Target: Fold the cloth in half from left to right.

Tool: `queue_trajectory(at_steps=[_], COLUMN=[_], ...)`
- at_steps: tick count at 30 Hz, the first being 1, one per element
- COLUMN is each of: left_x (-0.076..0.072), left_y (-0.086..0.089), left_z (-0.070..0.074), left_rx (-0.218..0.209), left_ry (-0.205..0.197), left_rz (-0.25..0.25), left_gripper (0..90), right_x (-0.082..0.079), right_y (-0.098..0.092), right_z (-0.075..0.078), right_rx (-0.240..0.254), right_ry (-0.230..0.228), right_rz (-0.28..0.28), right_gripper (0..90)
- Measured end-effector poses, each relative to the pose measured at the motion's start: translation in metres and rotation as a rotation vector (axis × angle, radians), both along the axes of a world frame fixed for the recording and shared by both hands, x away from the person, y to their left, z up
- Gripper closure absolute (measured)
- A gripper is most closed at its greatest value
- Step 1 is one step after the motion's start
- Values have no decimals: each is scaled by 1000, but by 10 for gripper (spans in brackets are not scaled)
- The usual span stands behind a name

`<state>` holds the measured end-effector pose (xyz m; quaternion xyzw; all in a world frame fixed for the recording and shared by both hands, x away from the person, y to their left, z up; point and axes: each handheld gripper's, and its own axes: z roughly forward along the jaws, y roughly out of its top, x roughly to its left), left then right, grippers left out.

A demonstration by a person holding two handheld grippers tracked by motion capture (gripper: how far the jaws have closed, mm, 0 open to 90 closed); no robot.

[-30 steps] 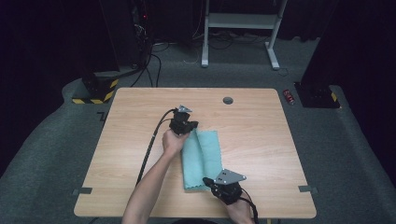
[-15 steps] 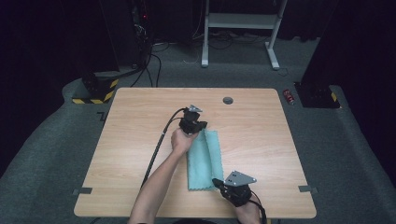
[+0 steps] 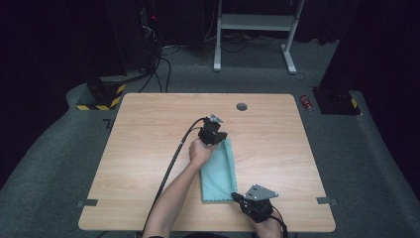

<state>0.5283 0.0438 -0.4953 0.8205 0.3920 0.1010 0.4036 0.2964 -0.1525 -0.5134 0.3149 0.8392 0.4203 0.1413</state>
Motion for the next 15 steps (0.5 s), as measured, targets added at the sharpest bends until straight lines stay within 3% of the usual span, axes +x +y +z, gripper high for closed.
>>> queue_trajectory(at_steps=[7,12,15], left_x=[0,1,1], left_y=[-9,-13,-15], left_z=[-3,-5,-8], left_rx=[-4,28,26], left_ry=[-1,-4,2], left_rz=[-9,-17,-11], left_gripper=[900,900,895], right_x=[-1,-1,0], right_y=[-3,-7,-7], right_z=[-1,-2,-3], right_rx=[-5,-9,-12], right_ry=[3,10,17], right_rz=[-8,-16,-15], right_gripper=[900,900,900])
